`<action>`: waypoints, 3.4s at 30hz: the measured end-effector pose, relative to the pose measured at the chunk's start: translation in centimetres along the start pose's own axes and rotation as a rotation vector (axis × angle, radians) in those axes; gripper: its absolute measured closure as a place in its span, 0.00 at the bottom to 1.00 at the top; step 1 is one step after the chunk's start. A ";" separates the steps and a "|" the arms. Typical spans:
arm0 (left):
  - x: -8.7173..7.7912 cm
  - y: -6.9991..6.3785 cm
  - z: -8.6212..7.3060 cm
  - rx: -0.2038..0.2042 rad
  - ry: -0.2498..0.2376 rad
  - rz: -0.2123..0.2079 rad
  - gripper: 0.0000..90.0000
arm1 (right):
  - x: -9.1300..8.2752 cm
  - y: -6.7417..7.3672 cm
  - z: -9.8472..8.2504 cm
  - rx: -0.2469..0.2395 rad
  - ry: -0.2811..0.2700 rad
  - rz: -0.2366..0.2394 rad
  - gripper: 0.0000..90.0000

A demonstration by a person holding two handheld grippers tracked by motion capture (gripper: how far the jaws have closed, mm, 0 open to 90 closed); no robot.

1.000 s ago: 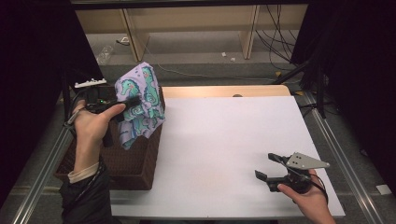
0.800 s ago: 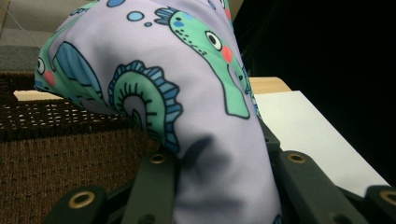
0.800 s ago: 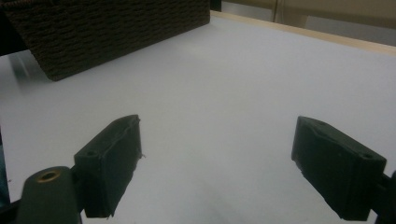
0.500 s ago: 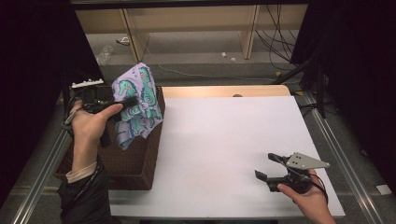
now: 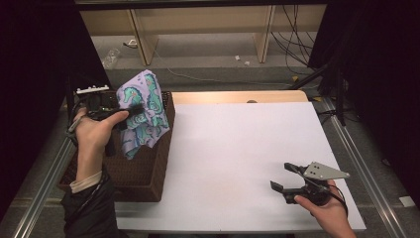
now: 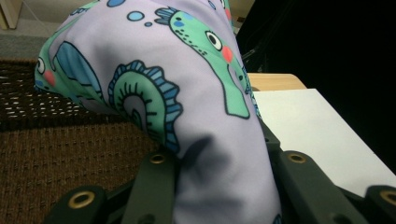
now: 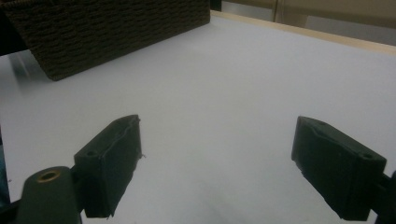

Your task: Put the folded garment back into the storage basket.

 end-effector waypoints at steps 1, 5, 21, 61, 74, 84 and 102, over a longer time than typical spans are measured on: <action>0.0 0.0 0.0 0.000 0.000 0.000 0.76 | 0.0 0.0 0.0 0.000 0.000 0.000 0.19; 0.5 0.4 -0.2 -0.009 0.015 0.008 0.76 | 0.0 0.0 0.0 0.001 0.001 0.001 0.19; 1.2 1.7 -0.6 -0.029 0.045 0.036 0.76 | 0.0 0.0 0.0 0.003 0.009 -0.001 0.19; 6.3 5.7 -3.6 -0.075 0.248 0.133 0.75 | 0.0 0.0 0.0 0.001 0.010 -0.001 0.19; 8.2 6.7 -4.7 -0.017 0.300 0.251 0.31 | 0.0 0.0 0.0 0.000 0.010 0.000 0.19; 6.8 5.9 -3.4 0.014 0.189 0.262 0.18 | 0.0 0.0 0.0 0.000 0.011 -0.001 0.19; 6.1 -0.7 -2.0 0.178 0.019 0.029 0.17 | 0.0 0.1 0.0 0.001 0.014 -0.006 0.19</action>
Point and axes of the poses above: each handheld gripper's, and its own axes: x roughly forward along the jaws, z roughly out of its top, y roughly to its left, the point moved 2 cm from there along x, roughly forward along the jaws, and after that the axes turned 3 degrees about y, right-handed, at the moved point
